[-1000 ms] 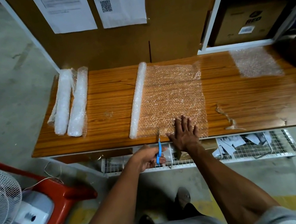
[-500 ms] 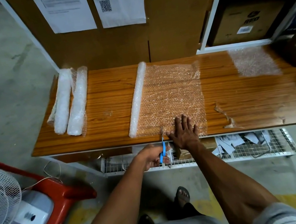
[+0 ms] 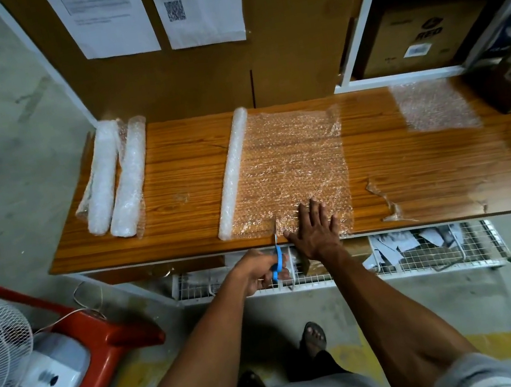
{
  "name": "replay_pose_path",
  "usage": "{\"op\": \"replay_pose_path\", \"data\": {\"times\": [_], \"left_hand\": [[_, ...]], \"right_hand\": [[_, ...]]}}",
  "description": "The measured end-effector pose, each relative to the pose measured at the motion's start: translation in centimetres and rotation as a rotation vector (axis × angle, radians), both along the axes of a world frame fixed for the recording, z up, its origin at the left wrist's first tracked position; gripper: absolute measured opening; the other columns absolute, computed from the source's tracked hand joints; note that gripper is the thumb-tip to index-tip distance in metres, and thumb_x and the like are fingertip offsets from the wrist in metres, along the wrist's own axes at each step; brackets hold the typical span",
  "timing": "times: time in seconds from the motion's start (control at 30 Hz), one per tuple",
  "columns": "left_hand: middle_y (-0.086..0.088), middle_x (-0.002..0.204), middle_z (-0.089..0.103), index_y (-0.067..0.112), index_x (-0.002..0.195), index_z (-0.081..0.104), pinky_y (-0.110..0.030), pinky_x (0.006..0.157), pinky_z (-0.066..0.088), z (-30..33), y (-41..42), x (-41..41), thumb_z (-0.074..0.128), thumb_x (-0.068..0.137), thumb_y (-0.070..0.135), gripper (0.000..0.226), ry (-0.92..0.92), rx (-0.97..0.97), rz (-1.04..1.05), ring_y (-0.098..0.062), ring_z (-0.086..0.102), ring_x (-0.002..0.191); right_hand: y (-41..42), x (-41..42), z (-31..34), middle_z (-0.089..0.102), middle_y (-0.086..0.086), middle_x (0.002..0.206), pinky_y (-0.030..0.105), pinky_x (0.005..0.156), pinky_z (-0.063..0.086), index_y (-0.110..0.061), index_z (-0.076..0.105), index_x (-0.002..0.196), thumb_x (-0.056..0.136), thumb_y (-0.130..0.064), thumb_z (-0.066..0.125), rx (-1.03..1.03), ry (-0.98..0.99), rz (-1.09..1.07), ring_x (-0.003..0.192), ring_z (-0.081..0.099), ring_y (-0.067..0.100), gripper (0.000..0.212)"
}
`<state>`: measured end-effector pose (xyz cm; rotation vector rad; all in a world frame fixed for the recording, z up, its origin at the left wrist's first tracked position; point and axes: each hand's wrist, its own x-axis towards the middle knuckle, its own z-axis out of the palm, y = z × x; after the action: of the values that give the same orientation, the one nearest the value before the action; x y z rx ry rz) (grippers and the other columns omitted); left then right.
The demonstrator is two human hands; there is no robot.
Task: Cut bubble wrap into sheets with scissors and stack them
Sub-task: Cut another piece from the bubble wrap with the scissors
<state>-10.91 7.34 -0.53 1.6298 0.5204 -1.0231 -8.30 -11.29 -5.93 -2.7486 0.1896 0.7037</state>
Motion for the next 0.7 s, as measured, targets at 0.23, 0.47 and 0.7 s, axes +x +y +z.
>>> {"op": "replay_pose_path", "data": {"times": [0.23,0.47,0.7], "left_hand": [[-0.015,0.098,0.077,0.013,0.113,0.073,-0.012,0.041,0.035,0.2,-0.4,1.6,0.056,0.106,0.025,0.022,0.071,-0.029,0.028,-0.019,0.075,0.092],[-0.013,0.105,0.075,0.014,0.108,0.071,-0.012,0.043,0.036,0.0,-0.8,2.2,0.054,0.107,0.024,0.020,0.066,-0.028,0.005,-0.017,0.078,0.093],[-0.015,0.101,0.077,0.007,0.106,0.071,-0.013,0.038,0.033,-0.6,-1.0,2.7,0.065,0.101,0.013,0.010,0.029,0.013,-0.020,-0.011,0.077,0.072]], "right_hand": [[-0.2,0.3,-0.4,-0.029,0.012,0.169,0.060,0.124,-0.013,-0.023,-0.017,0.165,0.105,-0.068,0.030,0.003,-0.108,0.038,0.157,-0.024,0.037,0.089],[-0.7,0.8,-1.0,-0.031,0.007,0.168,0.056,0.118,-0.019,-0.034,-0.019,0.164,0.110,-0.058,0.016,-0.032,-0.145,0.164,0.157,-0.024,0.036,0.069],[-0.9,1.2,-1.6,-0.041,0.005,0.163,0.058,0.116,-0.022,-0.034,-0.024,0.162,0.107,-0.065,0.014,-0.042,-0.069,0.167,0.152,-0.033,0.036,0.074]]}}
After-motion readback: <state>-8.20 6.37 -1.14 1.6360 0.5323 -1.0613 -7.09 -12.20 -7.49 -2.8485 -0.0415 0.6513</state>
